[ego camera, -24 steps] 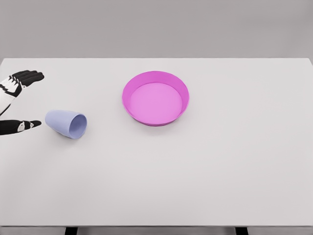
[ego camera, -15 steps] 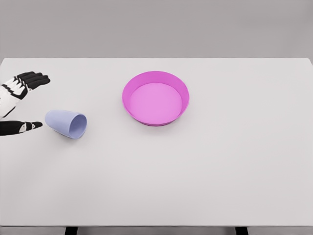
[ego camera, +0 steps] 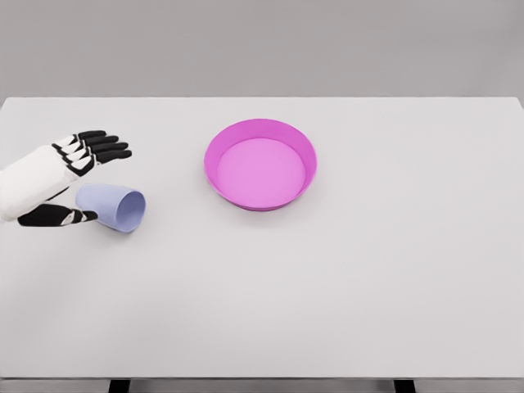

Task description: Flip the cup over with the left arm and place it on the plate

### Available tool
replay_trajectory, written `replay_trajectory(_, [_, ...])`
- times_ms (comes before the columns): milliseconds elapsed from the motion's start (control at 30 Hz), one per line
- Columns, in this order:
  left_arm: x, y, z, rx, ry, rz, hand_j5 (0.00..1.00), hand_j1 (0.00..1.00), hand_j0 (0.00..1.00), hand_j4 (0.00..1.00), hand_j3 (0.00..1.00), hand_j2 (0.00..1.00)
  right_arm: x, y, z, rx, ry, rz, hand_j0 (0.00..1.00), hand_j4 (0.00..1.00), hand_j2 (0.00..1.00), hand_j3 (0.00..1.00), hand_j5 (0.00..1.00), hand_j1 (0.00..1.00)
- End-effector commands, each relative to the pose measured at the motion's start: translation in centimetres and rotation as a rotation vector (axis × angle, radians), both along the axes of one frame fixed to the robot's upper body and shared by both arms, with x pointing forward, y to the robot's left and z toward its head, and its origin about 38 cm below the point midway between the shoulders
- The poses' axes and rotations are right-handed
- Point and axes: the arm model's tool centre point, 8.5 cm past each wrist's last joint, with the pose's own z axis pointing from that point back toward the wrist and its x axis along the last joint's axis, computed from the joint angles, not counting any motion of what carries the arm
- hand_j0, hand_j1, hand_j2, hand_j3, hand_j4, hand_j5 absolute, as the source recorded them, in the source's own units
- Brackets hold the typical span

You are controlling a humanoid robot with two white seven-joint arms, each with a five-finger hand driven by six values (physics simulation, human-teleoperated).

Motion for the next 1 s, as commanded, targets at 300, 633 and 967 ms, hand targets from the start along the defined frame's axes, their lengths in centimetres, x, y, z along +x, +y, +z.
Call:
replay_trajectory(300, [1.0,0.9,-2.3,0.034,0.419,0.155,1.0,1.0,1.0,1.0,1.0,1.0,0.0,0.0,0.0,0.0,0.001,0.001,1.0,1.0,1.0,1.0,1.0,1.0])
replay_trajectory(633, [4.2,-0.3,-4.2,0.043,0.496,0.231,1.0,1.0,1.0,1.0,1.0,1.0,0.0,0.0,0.0,0.0,-0.001,0.001,1.0,1.0,1.0,1.0,1.0,1.0])
replay_trajectory(967, [4.8,0.2,-5.6,0.134,0.556,0.251,1.0,1.0,1.0,1.0,1.0,1.0,0.0,0.0,0.0,0.0,0.001,0.001,1.0,1.0,1.0,1.0,1.0,1.0])
